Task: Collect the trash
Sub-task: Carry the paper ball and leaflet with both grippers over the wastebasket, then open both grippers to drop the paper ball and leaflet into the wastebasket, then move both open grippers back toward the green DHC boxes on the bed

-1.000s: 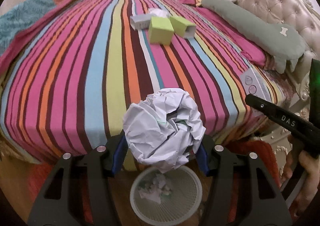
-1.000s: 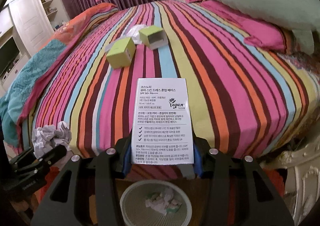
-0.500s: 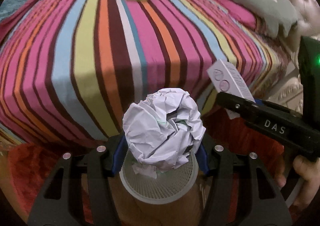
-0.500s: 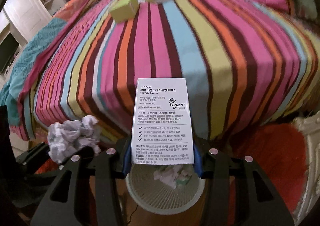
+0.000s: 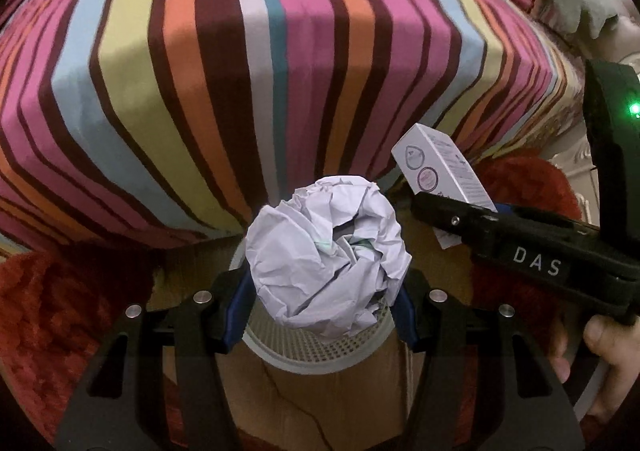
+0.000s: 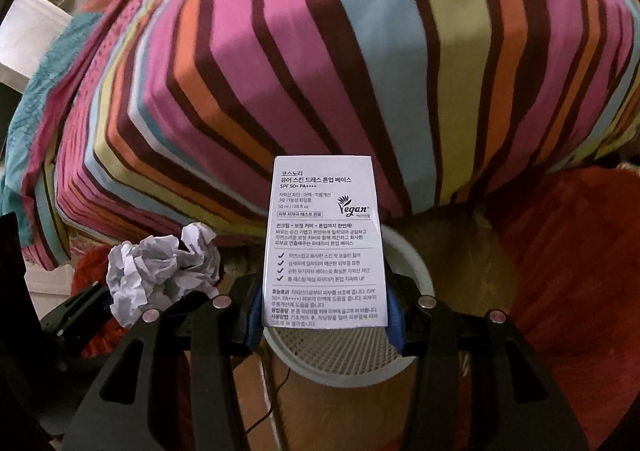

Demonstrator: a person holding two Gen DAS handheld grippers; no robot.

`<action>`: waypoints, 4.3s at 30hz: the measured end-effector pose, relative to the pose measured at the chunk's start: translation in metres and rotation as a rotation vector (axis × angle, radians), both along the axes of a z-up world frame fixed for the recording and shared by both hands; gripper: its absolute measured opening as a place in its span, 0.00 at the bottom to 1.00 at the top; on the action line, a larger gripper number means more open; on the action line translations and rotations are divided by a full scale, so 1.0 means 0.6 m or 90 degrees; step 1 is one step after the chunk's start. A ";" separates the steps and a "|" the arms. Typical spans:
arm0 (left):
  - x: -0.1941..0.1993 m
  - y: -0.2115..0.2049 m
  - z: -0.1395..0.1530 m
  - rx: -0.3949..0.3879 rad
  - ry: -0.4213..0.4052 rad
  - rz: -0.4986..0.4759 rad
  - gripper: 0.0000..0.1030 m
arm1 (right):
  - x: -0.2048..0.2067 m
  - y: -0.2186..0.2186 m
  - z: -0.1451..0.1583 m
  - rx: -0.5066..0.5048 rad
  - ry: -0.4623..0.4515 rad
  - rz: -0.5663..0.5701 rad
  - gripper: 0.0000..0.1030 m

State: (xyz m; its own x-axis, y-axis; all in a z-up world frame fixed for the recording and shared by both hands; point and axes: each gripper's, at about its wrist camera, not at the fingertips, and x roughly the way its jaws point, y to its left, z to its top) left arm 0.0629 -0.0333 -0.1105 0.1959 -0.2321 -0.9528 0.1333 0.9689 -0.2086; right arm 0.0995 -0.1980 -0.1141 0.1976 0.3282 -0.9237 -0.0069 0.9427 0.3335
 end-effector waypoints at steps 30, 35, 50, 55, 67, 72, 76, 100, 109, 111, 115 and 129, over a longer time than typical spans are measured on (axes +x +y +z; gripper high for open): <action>0.004 -0.009 -0.149 0.050 0.224 -0.011 0.56 | 0.004 0.020 -0.153 0.037 0.264 -0.013 0.44; 0.003 -0.010 -0.159 0.062 0.243 -0.013 0.57 | -0.001 0.019 -0.171 0.038 0.288 -0.012 0.44; 0.004 0.007 -0.169 0.088 0.258 0.020 0.85 | -0.005 0.001 -0.181 0.043 0.303 -0.050 0.83; 0.002 0.004 -0.133 0.092 0.192 0.020 0.85 | -0.005 0.001 -0.152 0.034 0.255 -0.050 0.83; -0.003 0.021 0.030 0.053 -0.074 0.084 0.85 | -0.008 0.022 0.057 -0.048 -0.095 0.009 0.83; 0.009 0.037 0.074 0.065 -0.138 0.125 0.85 | 0.000 0.015 0.107 -0.068 -0.212 0.008 0.83; 0.014 0.052 0.084 0.059 -0.151 0.155 0.85 | 0.010 0.006 0.117 -0.068 -0.242 0.006 0.91; 0.145 0.062 0.144 0.042 -0.219 0.183 0.85 | 0.130 -0.032 0.165 -0.030 -0.313 -0.029 0.92; 0.206 0.042 0.145 0.031 -0.223 0.175 0.85 | 0.181 -0.044 0.167 -0.032 -0.309 -0.042 0.92; 0.218 0.038 0.147 0.032 -0.227 0.173 0.85 | 0.191 -0.044 0.165 -0.036 -0.308 -0.041 0.92; 0.242 0.033 0.150 0.030 -0.232 0.178 0.85 | 0.216 -0.043 0.161 -0.042 -0.305 -0.036 0.92; 0.323 0.019 0.148 0.036 -0.238 0.185 0.85 | 0.293 -0.036 0.166 -0.059 -0.316 -0.010 0.92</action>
State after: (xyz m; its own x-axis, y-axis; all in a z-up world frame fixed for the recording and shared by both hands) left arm 0.2564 -0.0219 -0.0217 0.5767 -0.0664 -0.8143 -0.0885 0.9857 -0.1431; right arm 0.2751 -0.2194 -0.0142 0.6243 0.2427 -0.7425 -0.1296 0.9695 0.2080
